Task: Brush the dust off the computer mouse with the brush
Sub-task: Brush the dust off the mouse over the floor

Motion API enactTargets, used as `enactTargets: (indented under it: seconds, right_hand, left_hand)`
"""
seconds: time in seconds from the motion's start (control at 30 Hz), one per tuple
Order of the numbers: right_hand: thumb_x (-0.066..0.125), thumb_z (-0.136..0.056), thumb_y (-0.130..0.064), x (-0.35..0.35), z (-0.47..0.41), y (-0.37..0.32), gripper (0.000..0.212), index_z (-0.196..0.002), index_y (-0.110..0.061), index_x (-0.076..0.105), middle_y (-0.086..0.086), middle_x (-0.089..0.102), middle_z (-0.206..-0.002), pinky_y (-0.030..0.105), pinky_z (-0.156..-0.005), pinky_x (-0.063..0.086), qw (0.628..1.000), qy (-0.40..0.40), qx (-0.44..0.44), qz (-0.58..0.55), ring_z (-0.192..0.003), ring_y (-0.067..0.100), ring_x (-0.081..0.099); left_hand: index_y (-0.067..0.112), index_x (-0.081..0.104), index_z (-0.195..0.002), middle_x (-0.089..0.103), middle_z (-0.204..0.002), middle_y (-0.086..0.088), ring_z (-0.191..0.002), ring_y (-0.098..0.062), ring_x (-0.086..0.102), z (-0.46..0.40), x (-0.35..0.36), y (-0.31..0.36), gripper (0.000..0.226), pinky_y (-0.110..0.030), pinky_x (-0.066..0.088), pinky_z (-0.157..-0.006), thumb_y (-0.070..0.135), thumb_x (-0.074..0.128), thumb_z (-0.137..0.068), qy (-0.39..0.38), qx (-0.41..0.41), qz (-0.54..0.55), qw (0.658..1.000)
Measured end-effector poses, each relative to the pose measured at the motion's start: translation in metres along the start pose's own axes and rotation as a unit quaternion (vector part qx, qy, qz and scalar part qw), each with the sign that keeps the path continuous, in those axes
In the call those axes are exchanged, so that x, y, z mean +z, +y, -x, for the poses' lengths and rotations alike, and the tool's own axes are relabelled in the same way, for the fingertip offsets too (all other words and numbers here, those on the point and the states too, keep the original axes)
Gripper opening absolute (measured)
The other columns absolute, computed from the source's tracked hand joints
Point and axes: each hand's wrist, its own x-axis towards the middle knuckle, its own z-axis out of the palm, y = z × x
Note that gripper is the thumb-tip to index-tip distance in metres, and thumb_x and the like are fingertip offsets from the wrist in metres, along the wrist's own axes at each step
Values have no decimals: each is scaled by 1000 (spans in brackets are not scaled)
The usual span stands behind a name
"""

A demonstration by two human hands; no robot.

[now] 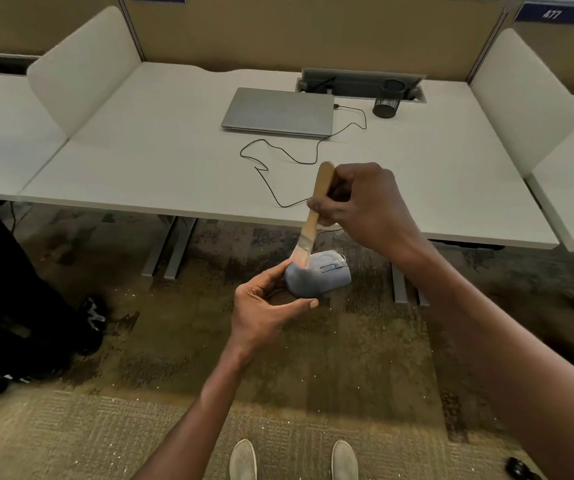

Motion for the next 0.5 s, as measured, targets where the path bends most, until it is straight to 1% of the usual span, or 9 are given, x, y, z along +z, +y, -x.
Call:
enactTargets:
  seconds: [0.07,0.13,0.23,0.33,0.43,0.5]
  right_hand:
    - [79,-86,-14,6,4,5,16,-92,0,73,10,75,-84,35,-71,65,999,-27,7,-15,-72,17,76]
    - [78,-87,-14,10,6,13,16,-93,0,72,12,75,-86,39,-73,65,999,-36,17,-16,-76,21,76]
    - [78,-88,-15,9,5,27,15,-93,-1,72,11,74,-85,43,-73,64,999,-14,29,-7,-75,21,76]
    - [77,-88,-16,8,4,36,16,-93,-2,72,10,74,-84,43,-74,64,999,16,25,17,-75,21,75]
    - [77,-88,-17,8,5,40,18,-96,-1,72,10,75,-87,42,-73,64,999,25,30,-14,-76,21,76]
    - [78,-88,-17,10,8,41,20,-97,0,72,9,76,-87,41,-73,65,998,9,36,-42,-74,17,77]
  left_hand:
    - [18,63,-125,72,-111,12,-106,-4,72,-2,-1,-1,75,-19,58,-86,-8,89,-61,-1,0,-1,1000]
    - [12,62,-129,72,-115,8,-108,-5,71,-2,-2,-5,76,-21,58,-88,-6,90,-61,-1,1,-4,1000]
    - [9,63,-129,73,-119,0,-110,-10,71,-1,-4,-13,76,-27,59,-90,-3,92,-60,5,-5,-8,1000]
    - [11,63,-130,72,-121,-1,-110,-11,71,1,-6,-18,77,-28,59,-90,2,92,-59,12,-13,-10,1000]
    - [17,63,-128,72,-118,5,-110,-10,72,2,-6,-18,76,-28,59,-90,11,91,-57,15,-21,-7,1000]
    - [22,64,-125,74,-113,13,-109,-10,72,1,-6,-17,73,-28,60,-89,12,90,-57,13,-31,-8,999]
